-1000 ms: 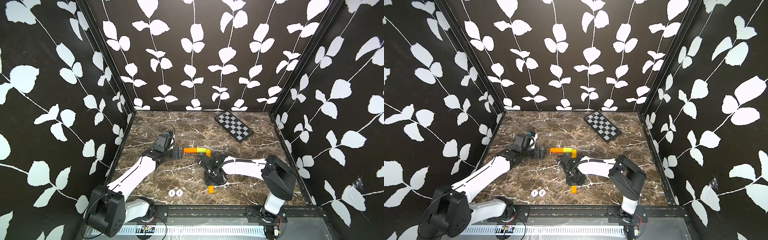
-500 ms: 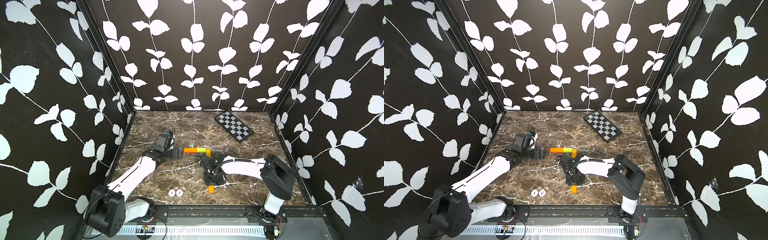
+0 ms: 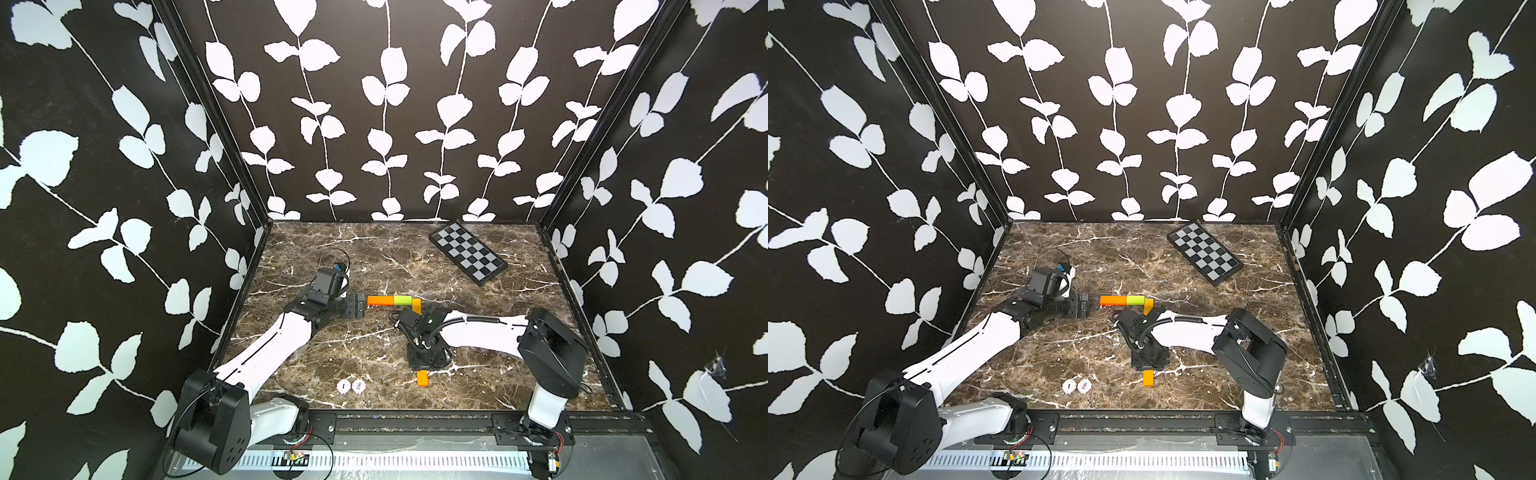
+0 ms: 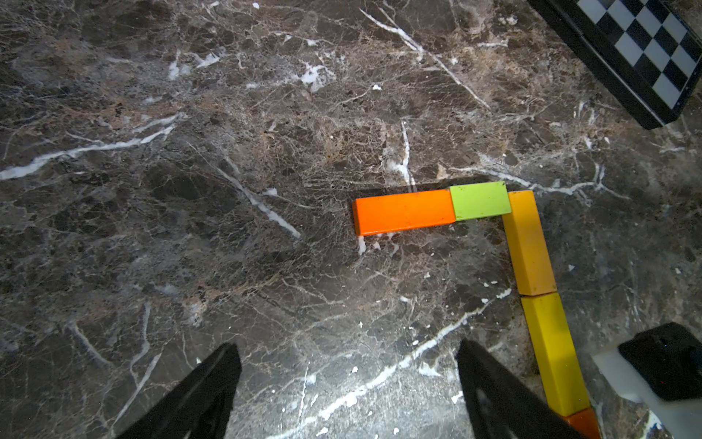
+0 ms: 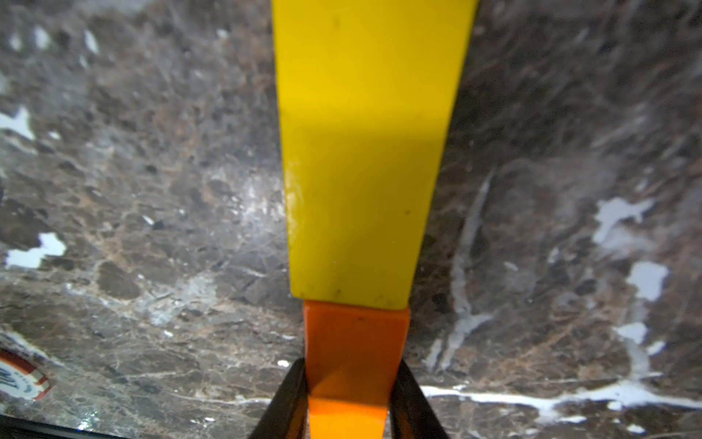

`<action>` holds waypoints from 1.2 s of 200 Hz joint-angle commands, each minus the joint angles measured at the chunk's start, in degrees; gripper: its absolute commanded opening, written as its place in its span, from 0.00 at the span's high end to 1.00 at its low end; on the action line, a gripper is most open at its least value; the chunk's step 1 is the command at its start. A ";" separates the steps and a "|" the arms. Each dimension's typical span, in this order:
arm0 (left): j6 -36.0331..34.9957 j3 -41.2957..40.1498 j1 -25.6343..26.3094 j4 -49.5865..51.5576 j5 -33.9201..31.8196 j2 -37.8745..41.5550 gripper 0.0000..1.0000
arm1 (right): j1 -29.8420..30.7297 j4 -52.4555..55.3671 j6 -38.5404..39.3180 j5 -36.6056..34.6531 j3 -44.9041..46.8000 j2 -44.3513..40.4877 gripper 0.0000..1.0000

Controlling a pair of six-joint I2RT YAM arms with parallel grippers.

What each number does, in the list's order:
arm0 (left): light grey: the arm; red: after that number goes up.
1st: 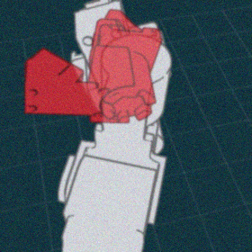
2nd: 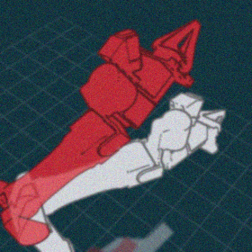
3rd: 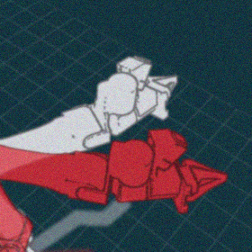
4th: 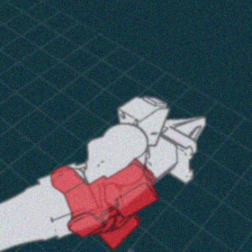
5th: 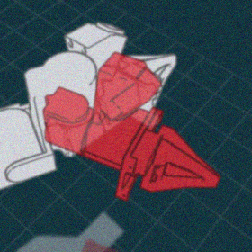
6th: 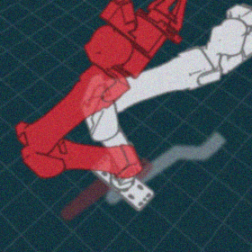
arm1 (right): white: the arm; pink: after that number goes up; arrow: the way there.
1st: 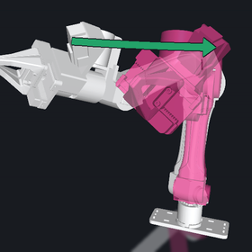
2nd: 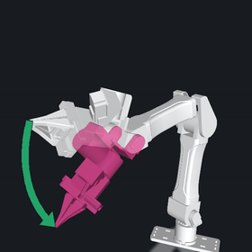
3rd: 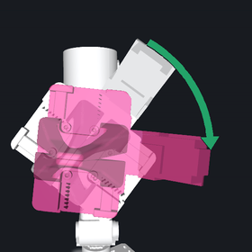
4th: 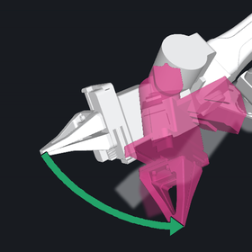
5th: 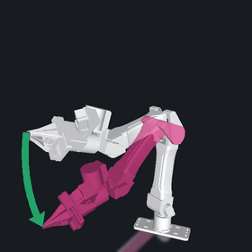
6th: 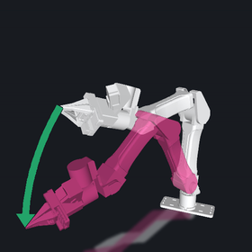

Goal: Assemble the number 7 with building blocks
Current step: Assemble the building block at the center of the board.

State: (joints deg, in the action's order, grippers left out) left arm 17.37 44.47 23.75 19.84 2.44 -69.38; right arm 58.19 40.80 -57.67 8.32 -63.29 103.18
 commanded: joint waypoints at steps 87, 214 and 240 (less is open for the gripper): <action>-0.51 -0.17 0.16 0.39 -0.52 1.46 0.08 | -0.63 0.54 0.35 -4.01 0.66 4.14 0.65; -0.50 -0.21 0.22 0.55 -0.68 1.45 0.08 | -0.66 0.60 0.76 -4.01 0.21 4.49 0.62; -0.57 -0.19 0.16 0.52 -0.73 1.46 0.08 | -0.55 0.75 0.89 -4.01 -0.06 4.52 0.62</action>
State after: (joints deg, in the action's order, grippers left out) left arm 17.34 44.47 23.75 19.84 2.28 -69.38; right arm 58.19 41.95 -56.75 8.34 -64.69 104.27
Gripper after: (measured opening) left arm 0.920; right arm 0.383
